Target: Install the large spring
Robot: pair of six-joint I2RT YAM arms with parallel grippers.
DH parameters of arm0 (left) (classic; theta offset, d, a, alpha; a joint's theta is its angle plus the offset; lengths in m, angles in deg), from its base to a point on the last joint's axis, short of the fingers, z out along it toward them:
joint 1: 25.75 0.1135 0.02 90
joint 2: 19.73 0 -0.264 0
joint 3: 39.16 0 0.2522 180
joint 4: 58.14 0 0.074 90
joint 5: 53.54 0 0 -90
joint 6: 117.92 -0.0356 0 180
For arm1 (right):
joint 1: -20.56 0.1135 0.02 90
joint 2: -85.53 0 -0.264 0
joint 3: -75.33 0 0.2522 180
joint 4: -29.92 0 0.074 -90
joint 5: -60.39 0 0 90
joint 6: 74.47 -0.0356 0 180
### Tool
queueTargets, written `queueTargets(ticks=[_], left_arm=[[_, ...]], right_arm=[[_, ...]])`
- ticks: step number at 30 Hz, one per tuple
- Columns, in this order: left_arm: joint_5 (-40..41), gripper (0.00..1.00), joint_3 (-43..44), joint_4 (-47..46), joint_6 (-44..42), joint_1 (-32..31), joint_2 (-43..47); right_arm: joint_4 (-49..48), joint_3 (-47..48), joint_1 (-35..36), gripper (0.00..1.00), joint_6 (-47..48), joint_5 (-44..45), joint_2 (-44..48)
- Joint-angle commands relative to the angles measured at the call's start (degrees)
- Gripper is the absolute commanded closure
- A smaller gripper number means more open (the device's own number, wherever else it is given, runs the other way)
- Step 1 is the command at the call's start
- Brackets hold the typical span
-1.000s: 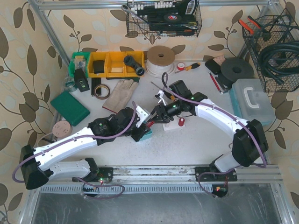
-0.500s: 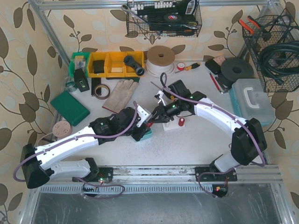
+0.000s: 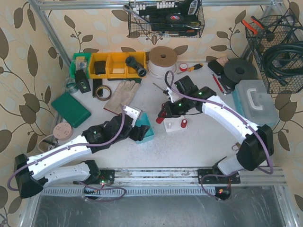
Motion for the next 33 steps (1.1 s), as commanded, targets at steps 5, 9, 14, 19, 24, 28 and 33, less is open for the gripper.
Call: queueTargets(ticks=[5,9,14,19,24,28,33], left_arm=[[6.4,0.2,-4.0,-3.5,6.9,2.5,4.7],[4.9,0.19,-5.5,-4.2,8.4,4.8,5.8],[3.7,0.17,-7.9,-5.2,10.2,7.4,8.7],[4.7,0.03,-9.9,-4.6,12.7,9.3,11.8],[5.5,0.02,-10.3,-3.5,14.1,10.0,12.6],[5.5,0.01,-10.6,-3.7,14.3,10.3,12.6],[5.5,0.02,-10.9,-4.1,14.6,10.5,12.4]], right_arm=[[11.3,4.7,2.4,1.0,3.3,32.3,3.3],[12.2,4.9,6.3,1.0,1.8,41.1,2.5],[11.3,3.3,10.1,1.0,0.1,46.2,1.9],[5.0,-1.3,13.2,1.0,-1.3,47.1,2.6],[2.2,-2.9,13.9,1.0,-2.3,46.0,0.8],[1.5,-3.0,14.9,1.0,-2.5,47.0,-0.6],[-0.5,-4.4,15.2,1.0,-3.0,46.2,-1.7]])
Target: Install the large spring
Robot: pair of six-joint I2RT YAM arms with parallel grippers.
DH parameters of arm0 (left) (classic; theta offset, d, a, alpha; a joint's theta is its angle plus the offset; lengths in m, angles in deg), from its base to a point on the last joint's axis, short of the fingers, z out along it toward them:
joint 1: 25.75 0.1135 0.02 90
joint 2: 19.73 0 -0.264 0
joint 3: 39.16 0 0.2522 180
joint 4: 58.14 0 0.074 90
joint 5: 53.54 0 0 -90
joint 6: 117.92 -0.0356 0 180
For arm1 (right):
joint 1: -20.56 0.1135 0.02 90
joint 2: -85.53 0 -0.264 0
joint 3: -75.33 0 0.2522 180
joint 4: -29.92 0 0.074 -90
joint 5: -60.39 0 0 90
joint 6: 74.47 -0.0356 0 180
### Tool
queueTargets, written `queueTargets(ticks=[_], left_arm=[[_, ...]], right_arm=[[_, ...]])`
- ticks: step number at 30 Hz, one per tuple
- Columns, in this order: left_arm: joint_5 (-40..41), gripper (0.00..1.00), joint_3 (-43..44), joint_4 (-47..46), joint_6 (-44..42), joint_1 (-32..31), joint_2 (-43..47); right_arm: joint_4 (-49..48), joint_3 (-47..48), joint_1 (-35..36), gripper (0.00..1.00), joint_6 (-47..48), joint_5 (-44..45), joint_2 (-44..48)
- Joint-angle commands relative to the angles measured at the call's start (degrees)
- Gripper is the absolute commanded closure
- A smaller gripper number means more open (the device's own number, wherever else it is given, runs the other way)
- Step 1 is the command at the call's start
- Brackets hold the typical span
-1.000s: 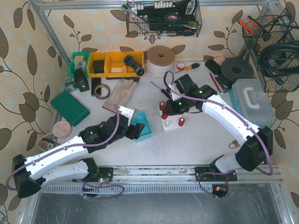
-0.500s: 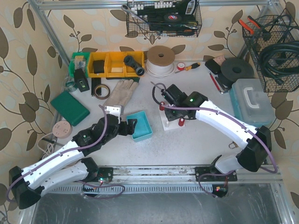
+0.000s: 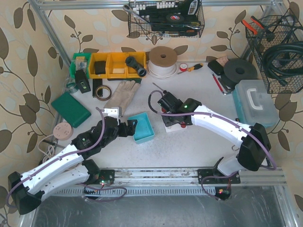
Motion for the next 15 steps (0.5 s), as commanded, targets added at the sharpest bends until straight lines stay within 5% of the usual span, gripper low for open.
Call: queueTargets(ticks=[1,15], left_arm=[[1.4,0.02,-0.6,-1.6,1.0,1.0,0.4],[1.7,0.02,-1.1,-2.4,1.3,1.3,0.1]], right_arm=[[-2.7,-1.3,0.5,1.0,-1.3,1.3,-1.5],[-5.6,-5.6,0.5,1.0,-1.5,2.7,-1.5]])
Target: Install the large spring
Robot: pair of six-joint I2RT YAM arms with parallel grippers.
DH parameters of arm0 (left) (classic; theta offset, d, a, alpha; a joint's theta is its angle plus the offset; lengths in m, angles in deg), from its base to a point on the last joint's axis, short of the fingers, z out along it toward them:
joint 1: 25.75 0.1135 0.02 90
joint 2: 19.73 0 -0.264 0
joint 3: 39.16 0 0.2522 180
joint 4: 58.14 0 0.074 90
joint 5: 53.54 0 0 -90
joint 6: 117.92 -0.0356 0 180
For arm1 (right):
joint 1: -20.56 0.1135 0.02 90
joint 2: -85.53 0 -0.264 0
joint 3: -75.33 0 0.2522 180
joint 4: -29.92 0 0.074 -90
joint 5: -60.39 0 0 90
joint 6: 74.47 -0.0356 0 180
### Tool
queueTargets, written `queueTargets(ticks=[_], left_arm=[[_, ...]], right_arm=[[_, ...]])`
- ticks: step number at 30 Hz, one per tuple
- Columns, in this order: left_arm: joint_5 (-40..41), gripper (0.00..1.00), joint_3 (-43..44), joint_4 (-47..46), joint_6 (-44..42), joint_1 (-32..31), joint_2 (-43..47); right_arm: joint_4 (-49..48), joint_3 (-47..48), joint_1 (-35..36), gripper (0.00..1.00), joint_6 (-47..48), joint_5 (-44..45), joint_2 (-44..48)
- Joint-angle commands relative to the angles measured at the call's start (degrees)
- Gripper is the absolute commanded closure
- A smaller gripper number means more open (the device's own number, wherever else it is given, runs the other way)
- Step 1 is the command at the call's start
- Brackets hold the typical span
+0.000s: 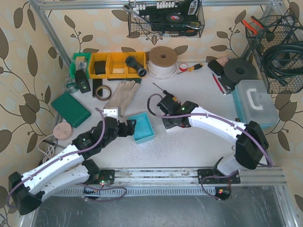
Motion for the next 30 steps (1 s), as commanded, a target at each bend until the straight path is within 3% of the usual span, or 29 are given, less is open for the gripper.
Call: queueTargets(ticks=[1,30], left_arm=[[0.7,0.01,-0.2,-2.1,0.2,0.6,0.1],[0.3,0.02,-0.9,-3.4,-0.2,0.8,0.7]], right_arm=[[-2.6,-1.9,0.4,1.0,-0.8,1.6,0.2],[-11.4,-5.5,0.8,1.0,-4.9,2.1,-4.3]])
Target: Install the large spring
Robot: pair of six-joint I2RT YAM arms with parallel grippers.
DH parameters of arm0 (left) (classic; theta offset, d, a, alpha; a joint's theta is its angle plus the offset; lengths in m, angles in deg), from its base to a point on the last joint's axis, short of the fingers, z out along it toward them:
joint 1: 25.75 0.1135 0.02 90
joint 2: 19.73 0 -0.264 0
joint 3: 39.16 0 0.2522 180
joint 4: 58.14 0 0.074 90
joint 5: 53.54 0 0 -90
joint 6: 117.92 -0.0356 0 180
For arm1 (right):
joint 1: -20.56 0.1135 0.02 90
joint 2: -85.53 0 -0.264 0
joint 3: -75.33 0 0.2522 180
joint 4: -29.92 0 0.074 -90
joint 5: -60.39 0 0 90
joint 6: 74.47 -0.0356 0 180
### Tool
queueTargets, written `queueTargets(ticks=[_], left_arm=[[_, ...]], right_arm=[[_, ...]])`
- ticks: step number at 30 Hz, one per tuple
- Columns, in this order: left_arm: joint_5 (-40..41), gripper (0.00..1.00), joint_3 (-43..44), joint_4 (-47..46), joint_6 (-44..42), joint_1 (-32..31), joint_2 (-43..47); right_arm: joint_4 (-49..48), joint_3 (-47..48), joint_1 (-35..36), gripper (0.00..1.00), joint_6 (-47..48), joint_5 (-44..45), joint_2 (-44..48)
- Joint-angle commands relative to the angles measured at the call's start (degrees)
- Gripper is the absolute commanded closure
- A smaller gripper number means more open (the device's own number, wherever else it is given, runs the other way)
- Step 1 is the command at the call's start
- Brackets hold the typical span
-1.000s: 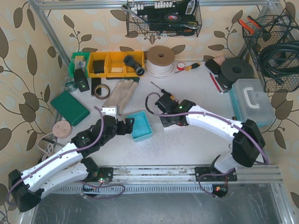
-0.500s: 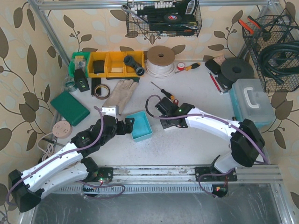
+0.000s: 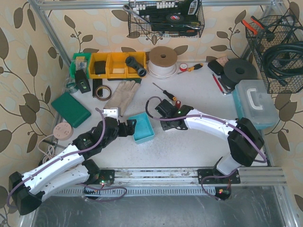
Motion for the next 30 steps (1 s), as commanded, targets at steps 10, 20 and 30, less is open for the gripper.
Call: queueTargets(ticks=[10,20,30], left_arm=[[0.1,0.02,-0.4,-2.3,-0.3,1.1,0.9],[-0.2,0.02,-0.8,-2.4,-0.5,1.2,2.0],[0.0,0.02,-1.5,-1.9,-0.1,1.2,3.7]], right_arm=[[-2.9,-0.7,1.0,0.85,-2.7,2.4,-2.1],[-5.1,-1.9,1.0,0.56,-3.9,1.2,-2.4],[-1.0,-0.5,2.0,0.46,-5.0,6.2,3.9]])
